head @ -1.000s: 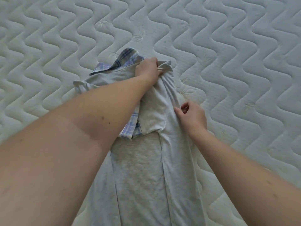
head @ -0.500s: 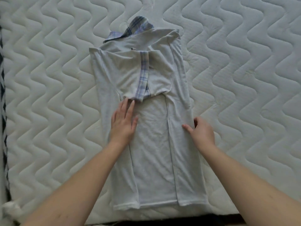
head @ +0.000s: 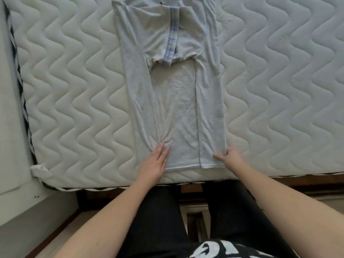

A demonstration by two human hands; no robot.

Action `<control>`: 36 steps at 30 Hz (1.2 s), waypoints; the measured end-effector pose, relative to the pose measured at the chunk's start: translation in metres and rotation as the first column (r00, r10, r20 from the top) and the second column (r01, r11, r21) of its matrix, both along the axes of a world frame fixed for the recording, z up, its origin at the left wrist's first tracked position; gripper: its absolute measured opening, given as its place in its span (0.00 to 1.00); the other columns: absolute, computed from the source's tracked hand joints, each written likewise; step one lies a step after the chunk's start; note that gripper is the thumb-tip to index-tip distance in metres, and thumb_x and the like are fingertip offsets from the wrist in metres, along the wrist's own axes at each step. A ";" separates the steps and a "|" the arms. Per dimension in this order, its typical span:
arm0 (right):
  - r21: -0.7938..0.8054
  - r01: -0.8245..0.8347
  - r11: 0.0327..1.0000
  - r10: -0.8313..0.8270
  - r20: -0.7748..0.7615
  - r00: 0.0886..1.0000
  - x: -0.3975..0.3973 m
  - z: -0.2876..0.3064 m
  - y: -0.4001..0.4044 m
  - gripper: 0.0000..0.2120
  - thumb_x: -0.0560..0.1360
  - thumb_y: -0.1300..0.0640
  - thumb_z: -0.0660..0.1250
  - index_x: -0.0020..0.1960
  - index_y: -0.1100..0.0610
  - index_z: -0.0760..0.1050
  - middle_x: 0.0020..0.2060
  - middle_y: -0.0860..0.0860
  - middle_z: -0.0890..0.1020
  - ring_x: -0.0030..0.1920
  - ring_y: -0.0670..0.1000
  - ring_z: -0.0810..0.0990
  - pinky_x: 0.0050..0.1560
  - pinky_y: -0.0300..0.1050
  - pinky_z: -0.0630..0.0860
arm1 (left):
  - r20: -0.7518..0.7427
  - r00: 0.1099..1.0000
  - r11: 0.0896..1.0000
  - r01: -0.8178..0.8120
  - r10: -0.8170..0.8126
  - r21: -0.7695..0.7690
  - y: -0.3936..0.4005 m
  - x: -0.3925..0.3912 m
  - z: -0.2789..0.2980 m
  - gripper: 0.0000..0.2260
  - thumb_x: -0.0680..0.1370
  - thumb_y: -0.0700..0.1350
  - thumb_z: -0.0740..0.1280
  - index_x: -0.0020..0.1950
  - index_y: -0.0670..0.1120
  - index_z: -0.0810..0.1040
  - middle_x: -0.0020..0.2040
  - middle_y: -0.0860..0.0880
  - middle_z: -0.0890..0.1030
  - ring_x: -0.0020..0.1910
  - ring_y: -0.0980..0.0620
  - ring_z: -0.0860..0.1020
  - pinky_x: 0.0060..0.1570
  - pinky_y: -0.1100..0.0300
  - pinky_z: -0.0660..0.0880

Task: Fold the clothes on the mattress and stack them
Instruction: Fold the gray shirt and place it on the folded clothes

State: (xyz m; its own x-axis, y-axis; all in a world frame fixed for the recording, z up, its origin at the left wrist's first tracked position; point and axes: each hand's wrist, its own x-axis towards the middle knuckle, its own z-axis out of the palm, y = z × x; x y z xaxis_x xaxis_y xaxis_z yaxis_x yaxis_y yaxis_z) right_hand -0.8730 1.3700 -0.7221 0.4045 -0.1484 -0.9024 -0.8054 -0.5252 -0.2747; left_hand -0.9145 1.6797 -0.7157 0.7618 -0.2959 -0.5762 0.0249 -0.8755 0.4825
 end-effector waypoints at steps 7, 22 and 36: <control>-0.008 0.154 0.988 -0.154 0.007 0.988 -0.039 0.004 -0.001 0.19 0.73 0.55 0.74 0.61 0.60 0.77 0.45 0.51 0.82 0.40 0.47 0.79 0.38 0.41 0.73 | 0.047 0.764 0.765 -0.643 0.644 -0.023 0.015 -0.017 0.019 0.17 0.81 0.42 0.62 0.70 0.45 0.72 0.56 0.42 0.80 0.54 0.43 0.78 0.55 0.54 0.74; 0.001 0.260 0.966 -0.251 0.266 0.931 -0.040 0.052 0.007 0.18 0.76 0.54 0.69 0.62 0.46 0.66 0.50 0.50 0.82 0.43 0.47 0.81 0.38 0.42 0.74 | -0.282 0.334 0.346 -0.938 0.899 -0.009 0.022 -0.025 0.029 0.10 0.81 0.43 0.64 0.59 0.43 0.67 0.54 0.43 0.77 0.48 0.47 0.80 0.38 0.57 0.78; -0.278 -0.423 0.862 0.506 0.494 0.707 -0.037 0.119 -0.002 0.17 0.73 0.71 0.68 0.61 0.62 0.78 0.53 0.59 0.75 0.49 0.60 0.77 0.47 0.44 0.69 | -0.119 0.936 0.940 -0.316 0.331 0.126 0.042 -0.034 0.105 0.27 0.74 0.37 0.66 0.72 0.50 0.70 0.65 0.46 0.72 0.63 0.45 0.73 0.63 0.57 0.65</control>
